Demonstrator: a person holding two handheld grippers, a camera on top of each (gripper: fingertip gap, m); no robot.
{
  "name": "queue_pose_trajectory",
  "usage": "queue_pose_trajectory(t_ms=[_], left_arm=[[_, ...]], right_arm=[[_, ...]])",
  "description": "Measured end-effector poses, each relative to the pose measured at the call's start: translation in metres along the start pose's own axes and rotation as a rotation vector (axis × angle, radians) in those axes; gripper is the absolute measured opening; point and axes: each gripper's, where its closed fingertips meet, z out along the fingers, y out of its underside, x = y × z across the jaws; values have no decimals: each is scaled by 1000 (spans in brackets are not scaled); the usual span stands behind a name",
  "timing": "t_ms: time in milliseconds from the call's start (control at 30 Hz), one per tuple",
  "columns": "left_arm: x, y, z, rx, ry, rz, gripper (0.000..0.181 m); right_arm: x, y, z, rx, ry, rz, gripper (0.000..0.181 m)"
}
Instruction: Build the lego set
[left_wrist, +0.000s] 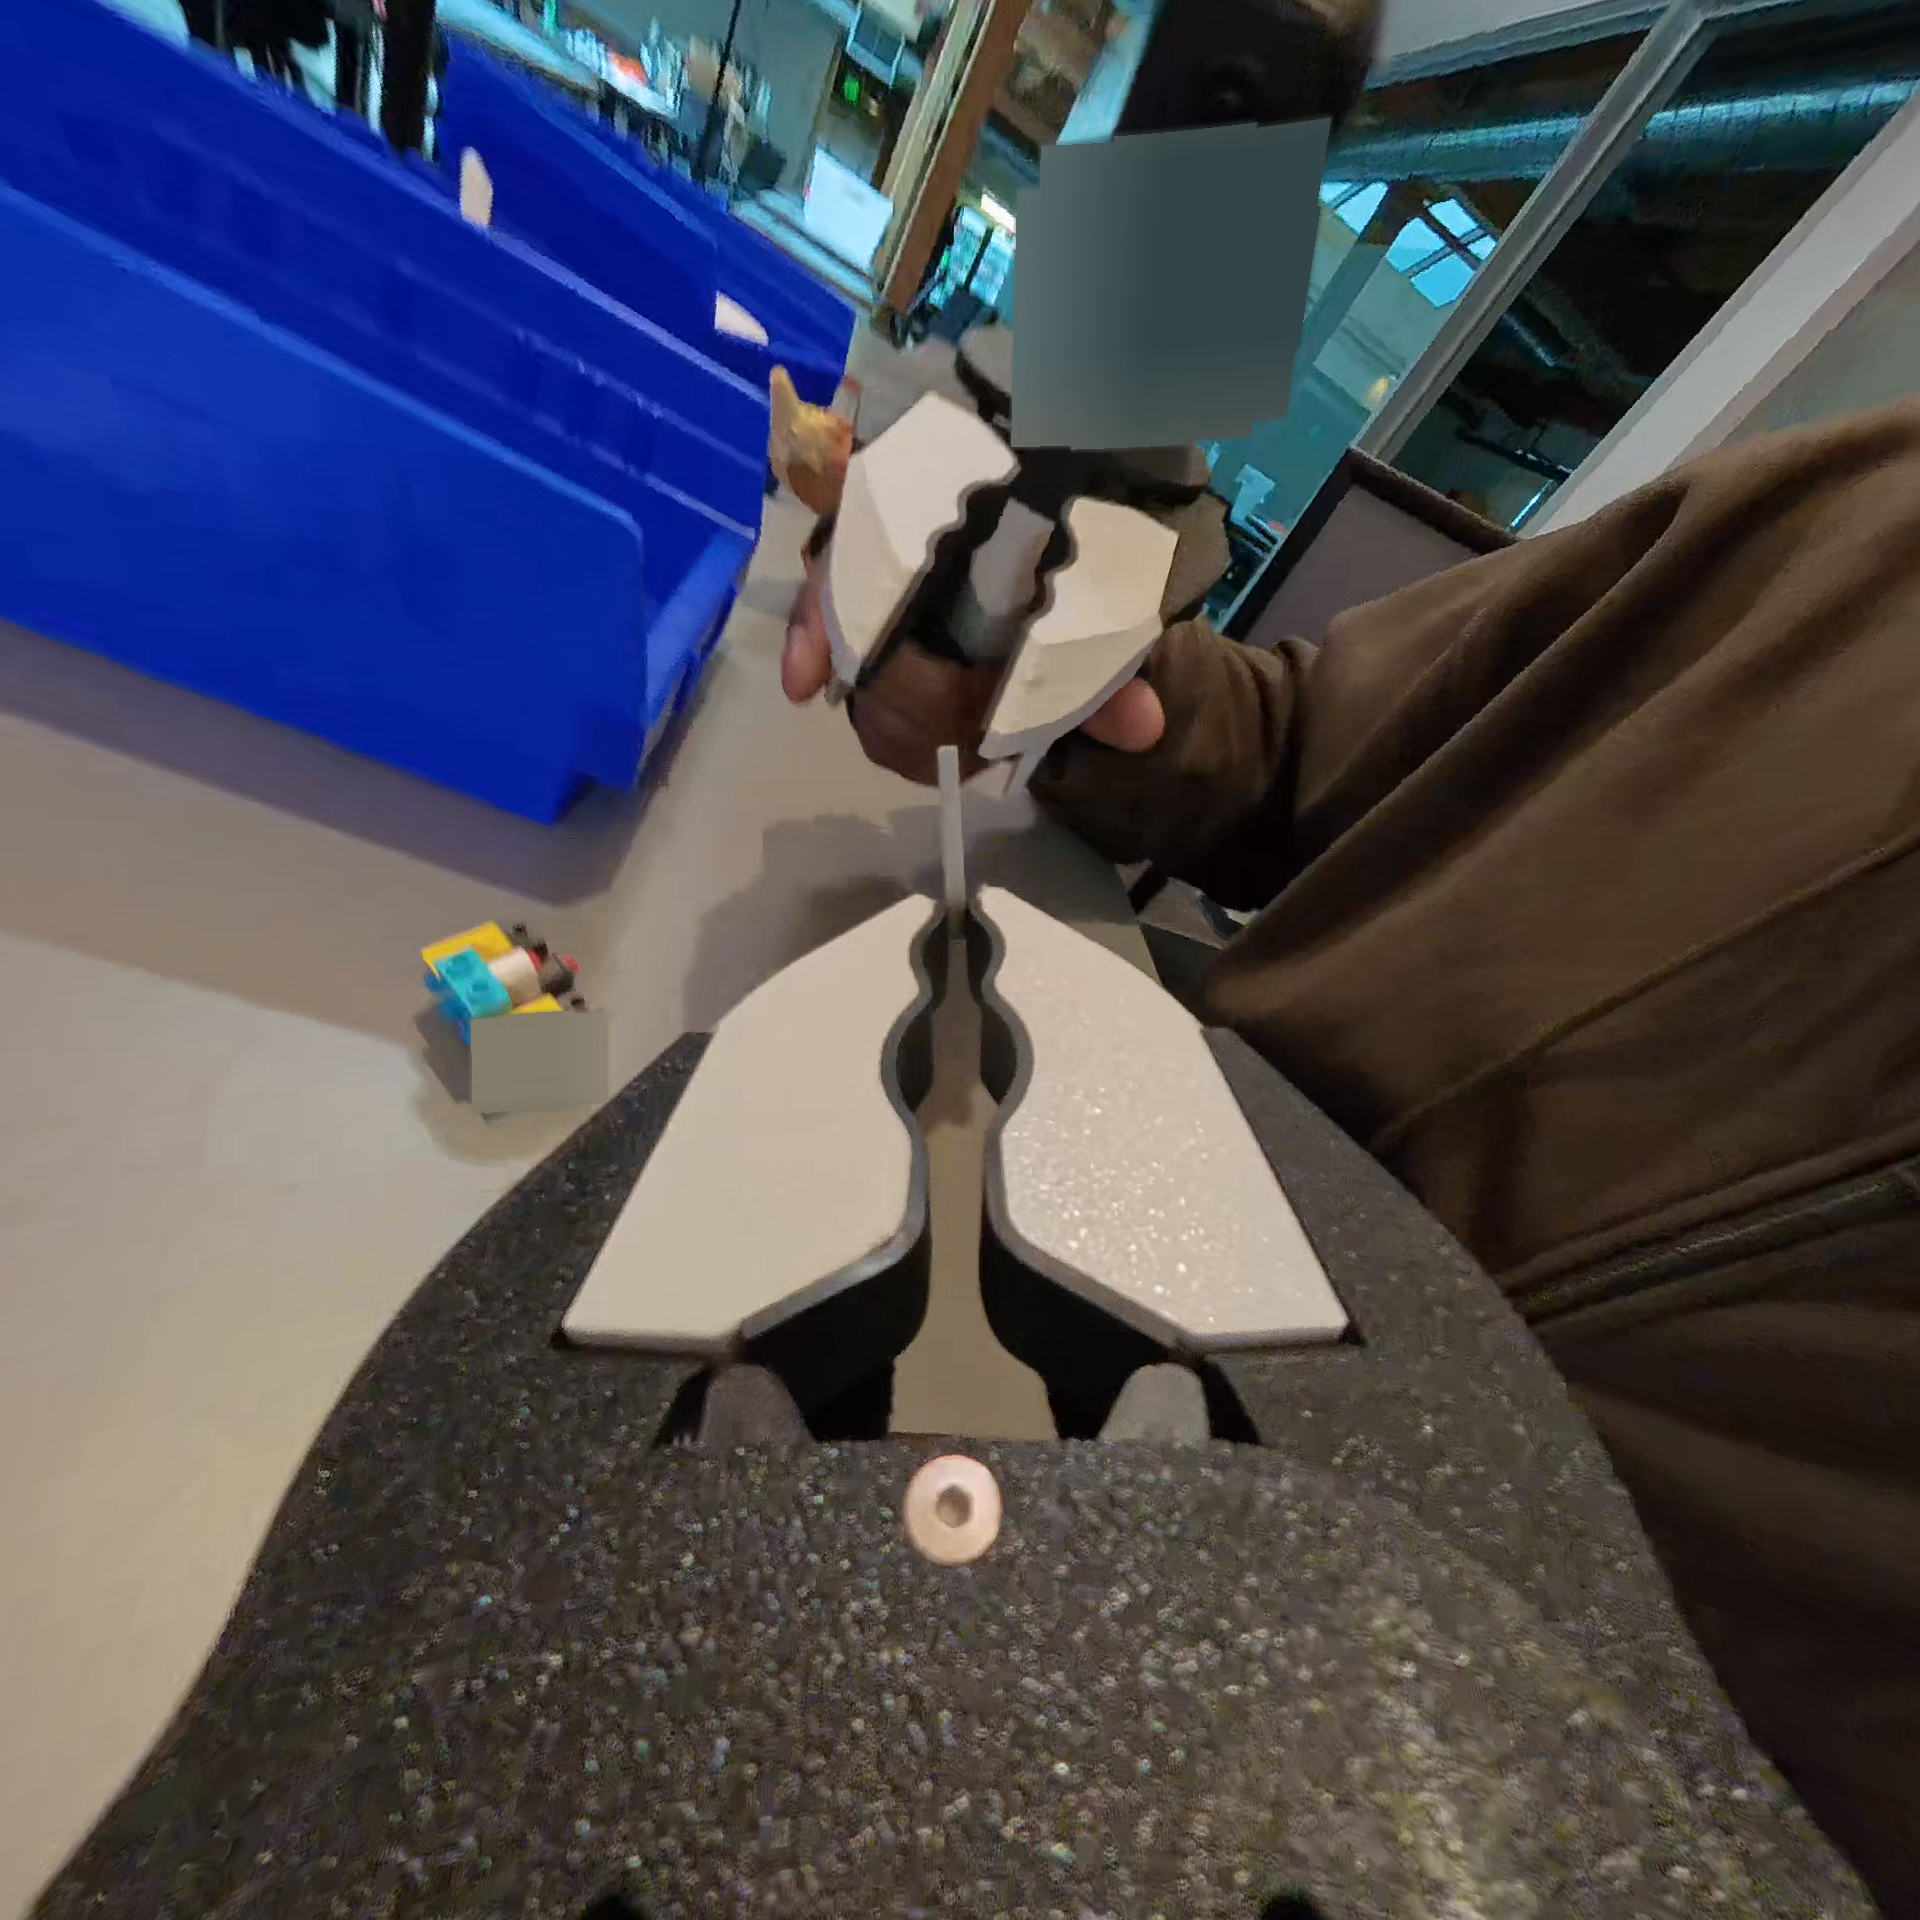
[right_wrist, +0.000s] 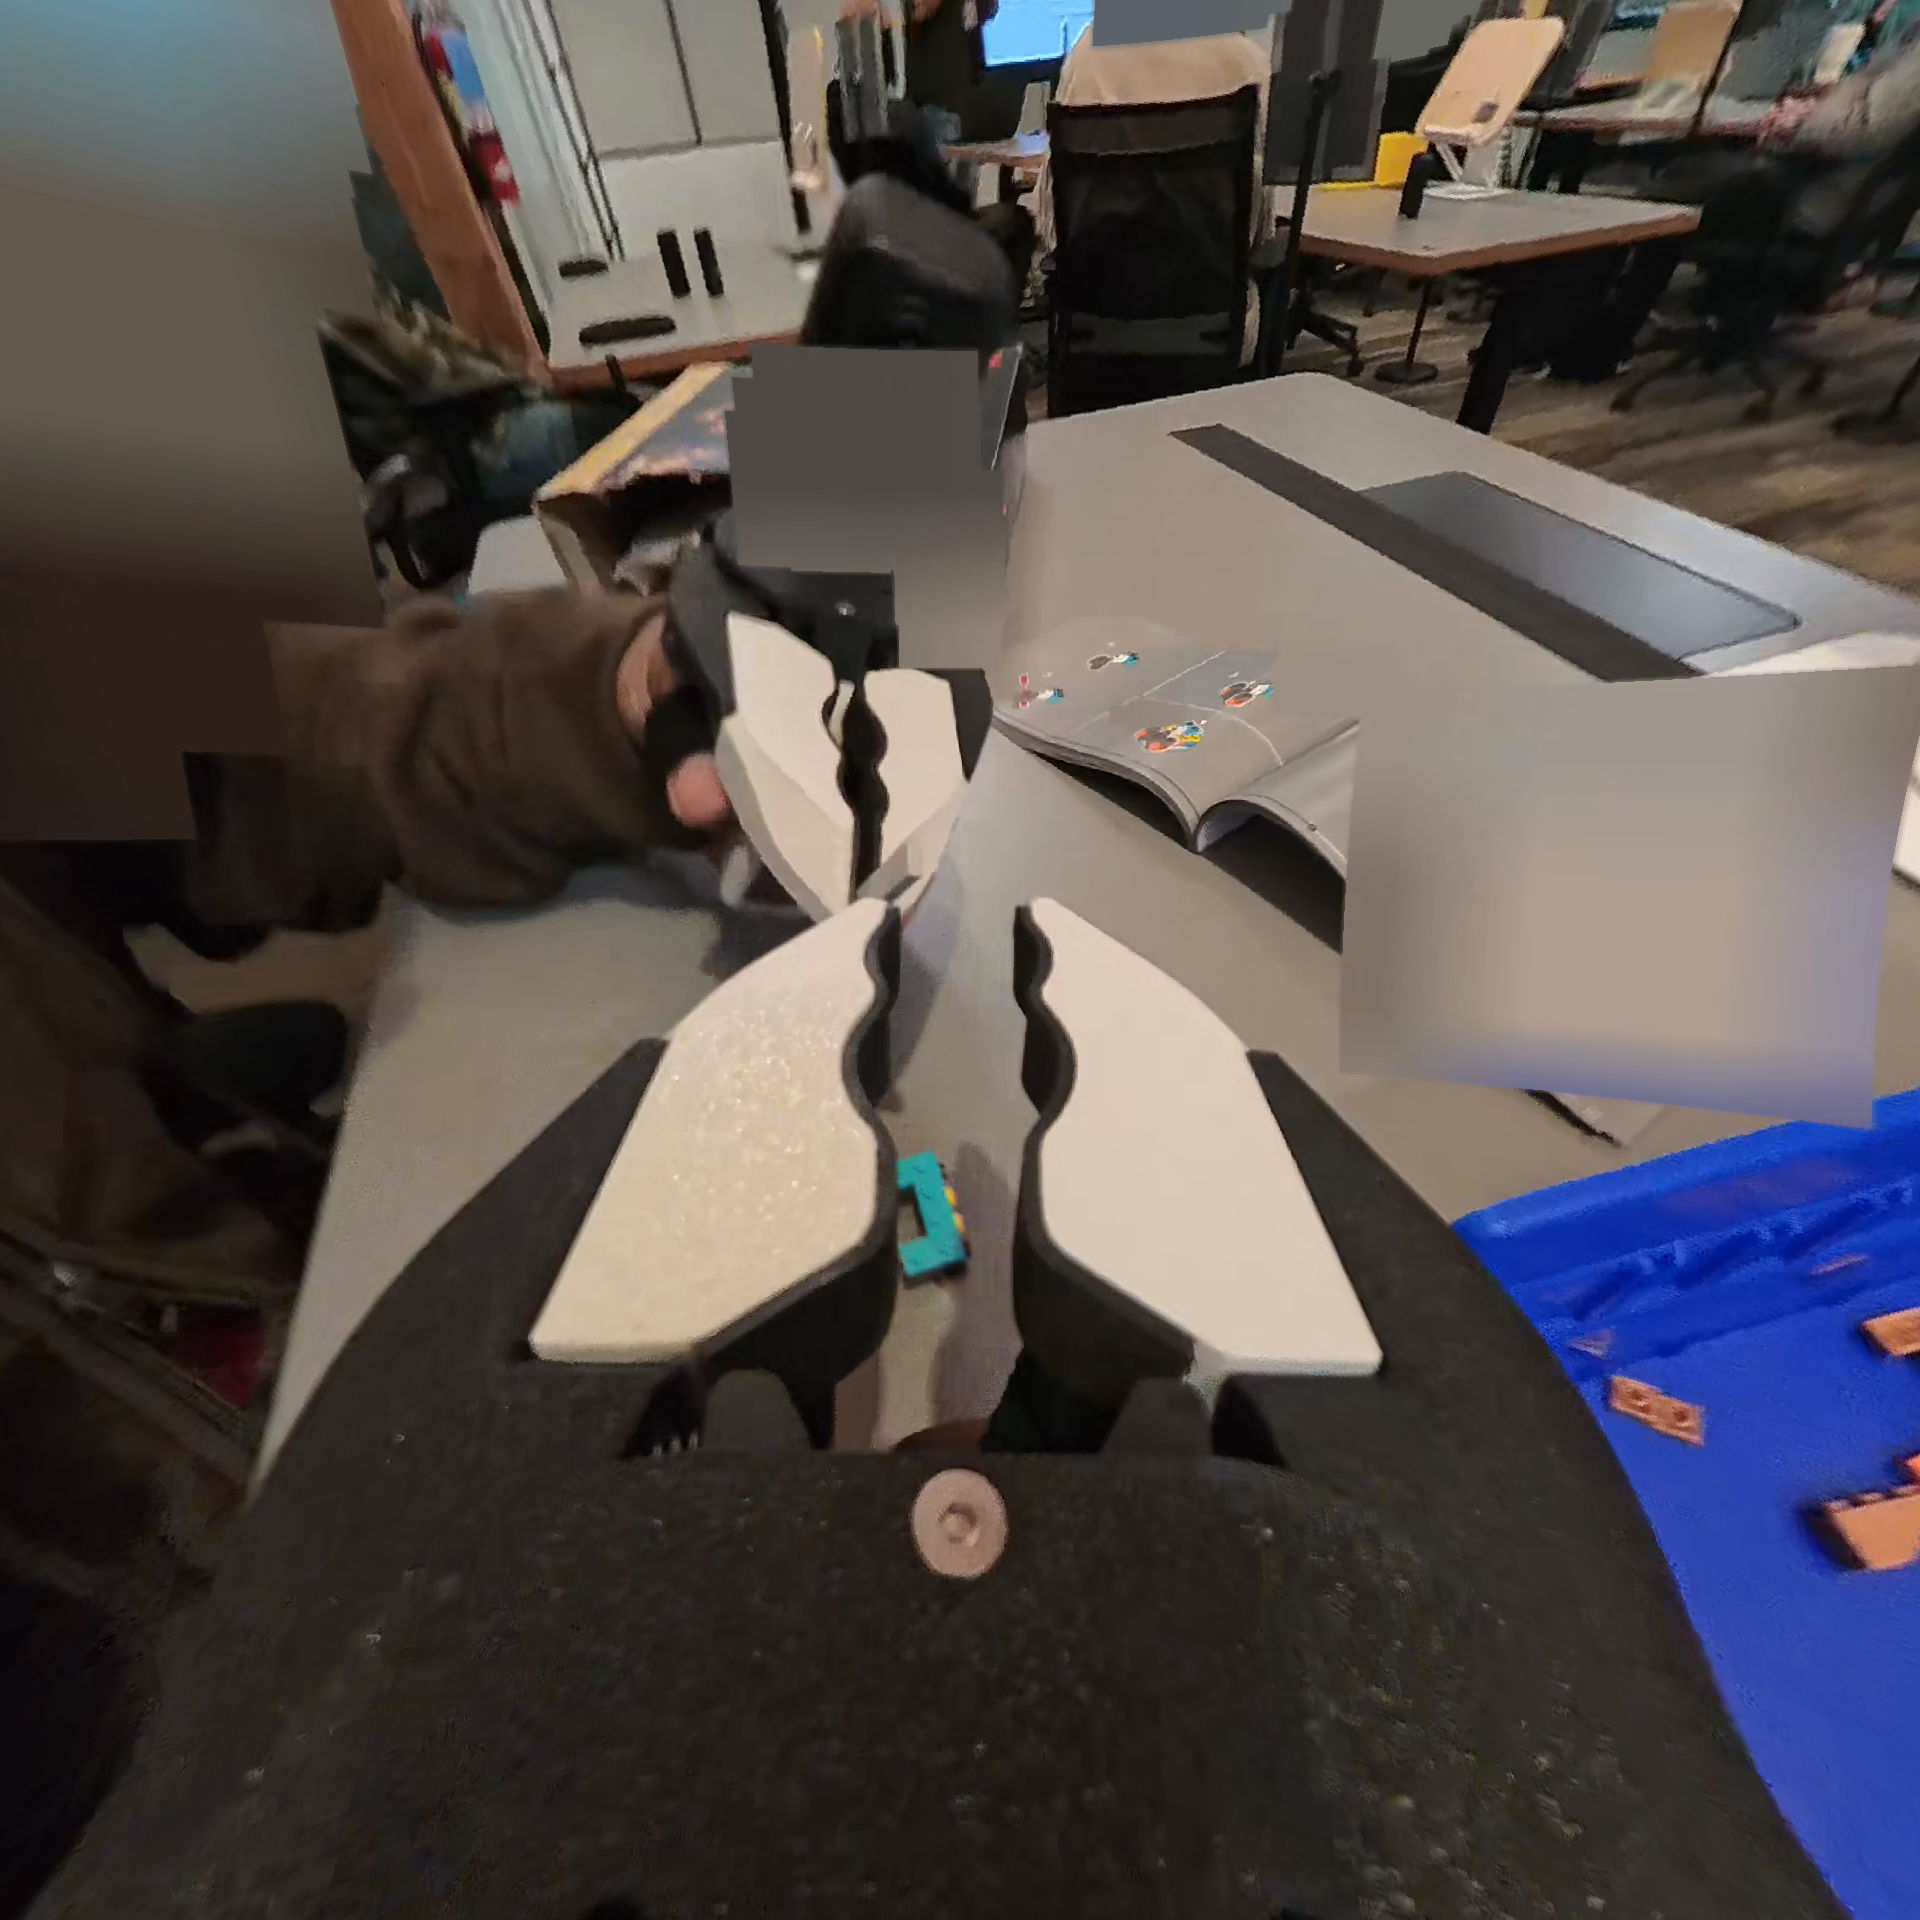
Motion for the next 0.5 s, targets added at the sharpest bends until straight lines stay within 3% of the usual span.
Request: queue_pose_trajectory(t_ms=[233, 500], left_arm=[[-5, 19, 1, -111, 8, -115, 3], [-3, 43, 9, -223, 55, -170, 3]], right_arm=[[-9, 25, 6, -93, -79, -310, 31], [-23, 42, 14, -116, -157, -486, 32]])
